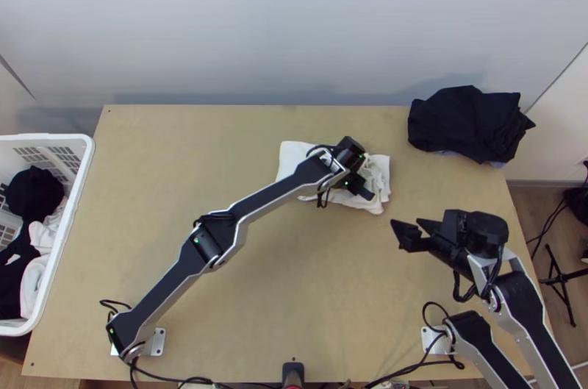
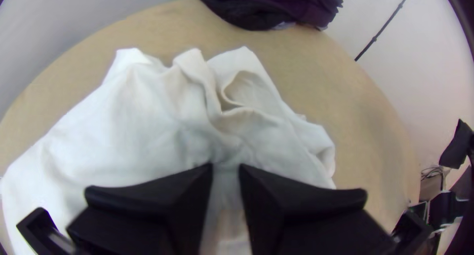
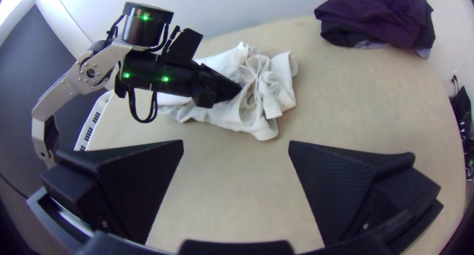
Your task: Fold the t-shirt
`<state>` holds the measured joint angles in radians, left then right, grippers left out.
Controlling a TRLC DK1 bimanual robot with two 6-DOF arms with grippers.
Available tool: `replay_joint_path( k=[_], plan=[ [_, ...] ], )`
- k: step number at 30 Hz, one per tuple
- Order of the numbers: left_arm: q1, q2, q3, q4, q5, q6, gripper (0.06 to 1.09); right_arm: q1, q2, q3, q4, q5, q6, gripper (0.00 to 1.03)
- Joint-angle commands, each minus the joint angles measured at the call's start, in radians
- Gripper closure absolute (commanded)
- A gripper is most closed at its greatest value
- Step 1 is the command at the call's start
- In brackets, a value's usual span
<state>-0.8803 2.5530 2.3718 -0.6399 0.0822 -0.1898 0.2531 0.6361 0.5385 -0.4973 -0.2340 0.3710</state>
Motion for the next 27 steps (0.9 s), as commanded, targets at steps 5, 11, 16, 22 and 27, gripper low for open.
replay_joint_path(
  k=[5, 11, 16, 22, 27],
  plan=[
    [0.078, -0.441, -0.003, 0.068, 0.033, -0.033, 0.1, -0.012, 0.065, 0.104, -0.017, -0.033, 0.04, 0.04],
    [0.083, -0.675, -0.152, 0.039, 0.039, 0.015, 0.1, -0.046, 0.111, 0.058, 0.025, -0.033, -0.006, 0.04],
    [0.133, -0.884, -0.364, 0.022, -0.009, 0.096, 0.1, -0.074, 0.286, 0.048, 0.042, -0.064, -0.018, 0.04],
    [0.253, -1.07, -0.511, -0.021, -0.042, 0.178, 0.1, -0.112, 0.459, 0.058, 0.178, -0.136, -0.006, 0.04],
    [0.408, -1.171, -0.548, -0.107, -0.042, 0.128, 0.1, -0.107, 0.629, 0.11, 0.259, -0.137, 0.0, 0.04]
  ],
)
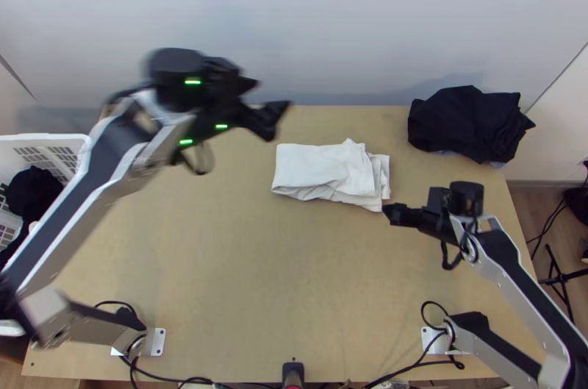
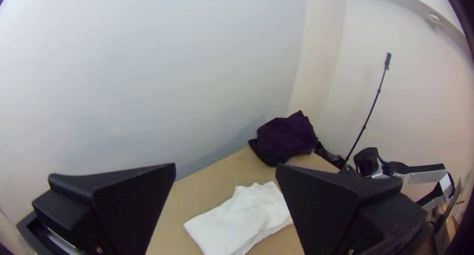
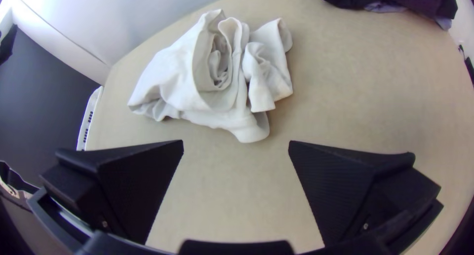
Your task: Fold the t-shirt
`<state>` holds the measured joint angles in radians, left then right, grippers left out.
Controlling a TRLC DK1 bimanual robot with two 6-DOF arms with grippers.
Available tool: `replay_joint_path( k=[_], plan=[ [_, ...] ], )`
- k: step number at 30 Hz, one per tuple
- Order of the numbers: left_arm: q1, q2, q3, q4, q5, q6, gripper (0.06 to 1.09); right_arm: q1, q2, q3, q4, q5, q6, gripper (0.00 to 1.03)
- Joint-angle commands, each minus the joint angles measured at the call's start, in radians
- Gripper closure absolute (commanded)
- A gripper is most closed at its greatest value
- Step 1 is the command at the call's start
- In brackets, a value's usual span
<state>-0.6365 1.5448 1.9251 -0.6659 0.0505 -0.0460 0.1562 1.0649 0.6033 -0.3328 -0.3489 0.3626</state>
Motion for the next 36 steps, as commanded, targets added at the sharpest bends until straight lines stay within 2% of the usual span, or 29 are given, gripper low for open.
replay_joint_path(
  k=[1, 5, 12, 23, 27, 29, 30, 32, 33, 36],
  plan=[
    [0.187, -0.183, -0.112, -0.115, -0.011, -0.029, 0.1, -0.009, 0.227, 0.061, 0.103, -0.022, 0.009, 0.04],
    [0.273, -0.322, -0.276, -0.136, -0.011, -0.071, 0.1, 0.005, 0.319, 0.099, 0.17, -0.022, 0.009, 0.04],
    [0.324, -0.535, -0.52, -0.133, -0.009, -0.075, 0.1, 0.026, 0.515, 0.19, 0.183, -0.022, -0.004, 0.04],
    [0.39, -0.73, -0.745, -0.181, 0.0, -0.075, 0.1, 0.115, 0.692, 0.331, 0.195, -0.022, 0.016, 0.04],
    [0.411, -0.778, -0.811, -0.182, 0.0, -0.074, 0.1, 0.148, 0.77, 0.438, 0.195, -0.021, 0.061, 0.05],
    [0.425, -0.79, -0.83, -0.184, 0.0, -0.074, 0.1, 0.161, 0.802, 0.501, 0.195, -0.013, 0.059, 0.24],
    [0.432, -0.793, -0.838, -0.187, 0.0, -0.074, 0.1, 0.166, 0.814, 0.53, 0.195, -0.004, 0.058, 0.41],
    [0.436, -0.799, -0.851, -0.196, 0.0, -0.074, 0.1, 0.167, 0.817, 0.576, 0.19, -0.002, 0.035, 0.85],
    [0.436, -0.802, -0.857, -0.199, 0.0, -0.074, 0.1, 0.167, 0.813, 0.587, 0.183, 0.005, 0.024, 1.01],
    [0.439, -0.812, -0.871, -0.198, 0.0, -0.074, 0.1, 0.154, 0.77, 0.578, 0.17, 0.013, 0.016, 1.0]
  ],
)
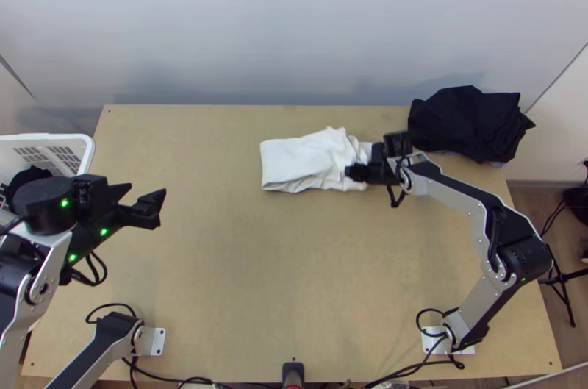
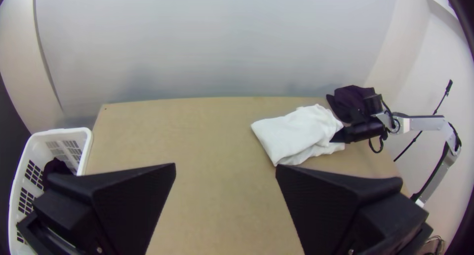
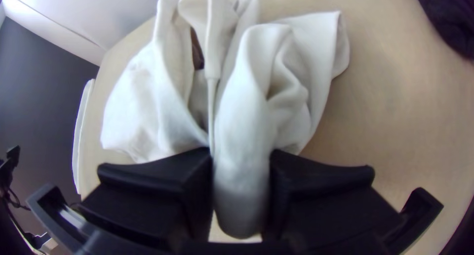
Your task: Fold the t-shirt
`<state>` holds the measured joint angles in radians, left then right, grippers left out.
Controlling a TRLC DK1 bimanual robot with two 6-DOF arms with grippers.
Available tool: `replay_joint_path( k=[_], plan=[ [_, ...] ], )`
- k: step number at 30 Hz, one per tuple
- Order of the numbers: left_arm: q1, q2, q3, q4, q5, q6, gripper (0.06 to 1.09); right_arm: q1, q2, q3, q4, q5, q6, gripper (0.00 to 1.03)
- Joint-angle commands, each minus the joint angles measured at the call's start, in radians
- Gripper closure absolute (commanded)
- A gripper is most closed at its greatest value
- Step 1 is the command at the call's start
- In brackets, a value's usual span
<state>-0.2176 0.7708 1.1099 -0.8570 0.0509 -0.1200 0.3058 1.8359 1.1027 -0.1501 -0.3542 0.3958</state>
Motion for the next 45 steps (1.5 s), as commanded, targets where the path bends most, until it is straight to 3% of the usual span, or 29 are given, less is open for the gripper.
replay_joint_path(
  k=[1, 13, 22, 30, 37, 45],
  plan=[
    [0.023, -0.038, -0.059, -0.005, -0.002, 0.0, 0.1, 0.0, -0.021, 0.074, -0.012, 0.018, -0.018, 1.0],
    [0.044, -0.036, -0.122, 0.041, 0.0, 0.0, 0.1, -0.116, -0.277, 0.155, -0.005, 0.093, -0.147, 1.0],
    [0.046, -0.059, -0.182, 0.058, 0.0, -0.004, 0.1, -0.274, -0.218, 0.361, -0.012, 0.093, -0.195, 1.0],
    [0.044, -0.07, -0.209, 0.056, 0.0, -0.003, 0.1, -0.432, -0.041, 0.638, -0.089, 0.104, -0.192, 1.0],
    [0.041, -0.073, -0.208, 0.05, 0.0, 0.005, 0.1, -0.605, 0.005, 0.611, -0.112, 0.104, -0.256, 1.0],
    [0.027, -0.059, -0.2, 0.058, 0.003, 0.01, 0.1, -0.818, 0.065, 0.424, -0.06, 0.104, -0.379, 1.0]
  ],
)
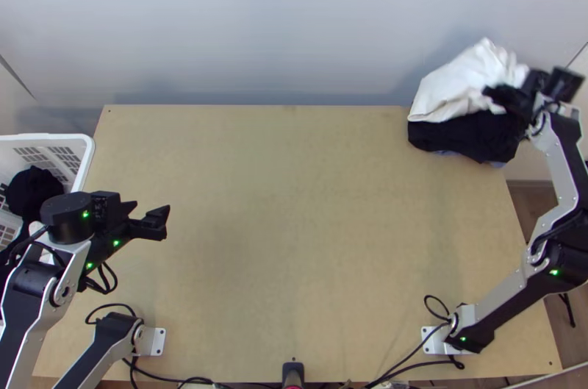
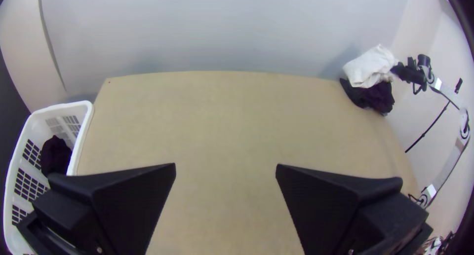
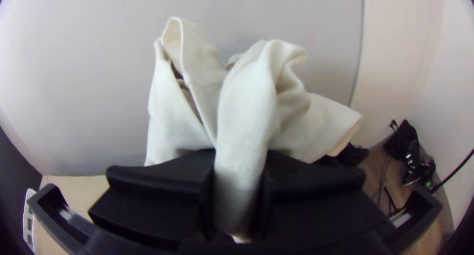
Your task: Fold the t-shirt
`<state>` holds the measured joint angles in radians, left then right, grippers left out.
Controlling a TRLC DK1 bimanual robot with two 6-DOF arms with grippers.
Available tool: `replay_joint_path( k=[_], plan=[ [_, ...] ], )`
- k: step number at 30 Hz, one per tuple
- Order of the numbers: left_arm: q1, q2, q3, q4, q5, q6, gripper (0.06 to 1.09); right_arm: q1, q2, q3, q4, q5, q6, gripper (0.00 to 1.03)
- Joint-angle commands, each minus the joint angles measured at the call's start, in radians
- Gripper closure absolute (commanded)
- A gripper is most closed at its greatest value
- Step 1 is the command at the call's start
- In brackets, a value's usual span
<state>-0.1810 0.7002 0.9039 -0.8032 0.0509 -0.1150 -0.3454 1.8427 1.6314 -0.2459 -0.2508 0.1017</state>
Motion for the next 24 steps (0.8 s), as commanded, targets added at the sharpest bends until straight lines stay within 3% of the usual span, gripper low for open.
replay_joint_path(
  k=[1, 6, 15, 16, 18, 20, 22, 24],
  plan=[
    [-0.009, 0.015, 0.009, 0.006, 0.003, 0.005, 0.1, -0.19, 0.067, -0.125, 0.04, -0.001, -0.103, 1.0],
    [-0.012, 0.021, 0.02, 0.004, 0.003, 0.005, 0.1, -0.26, 0.098, -0.235, 0.086, 0.001, -0.194, 1.0],
    [-0.009, 0.009, 0.027, -0.022, 0.003, 0.005, 0.1, -0.262, 0.081, -0.363, 0.158, -0.001, -0.214, 1.0],
    [-0.009, 0.005, 0.027, -0.024, 0.003, 0.005, 0.1, -0.262, 0.078, -0.364, 0.158, -0.001, -0.212, 0.9],
    [-0.005, 0.001, 0.03, -0.027, 0.003, 0.005, 0.1, -0.26, 0.056, -0.378, 0.168, -0.001, -0.198, 0.41],
    [0.005, -0.004, 0.029, -0.028, 0.003, 0.005, 0.1, -0.256, 0.036, -0.38, 0.168, -0.002, -0.189, 0.16],
    [0.008, -0.013, 0.021, -0.03, 0.003, 0.005, 0.1, -0.25, 0.016, -0.372, 0.165, -0.002, -0.172, 0.04],
    [0.008, -0.025, 0.009, -0.03, 0.003, 0.003, 0.1, -0.244, -0.028, -0.378, 0.157, -0.002, -0.163, 0.04]
  ],
)
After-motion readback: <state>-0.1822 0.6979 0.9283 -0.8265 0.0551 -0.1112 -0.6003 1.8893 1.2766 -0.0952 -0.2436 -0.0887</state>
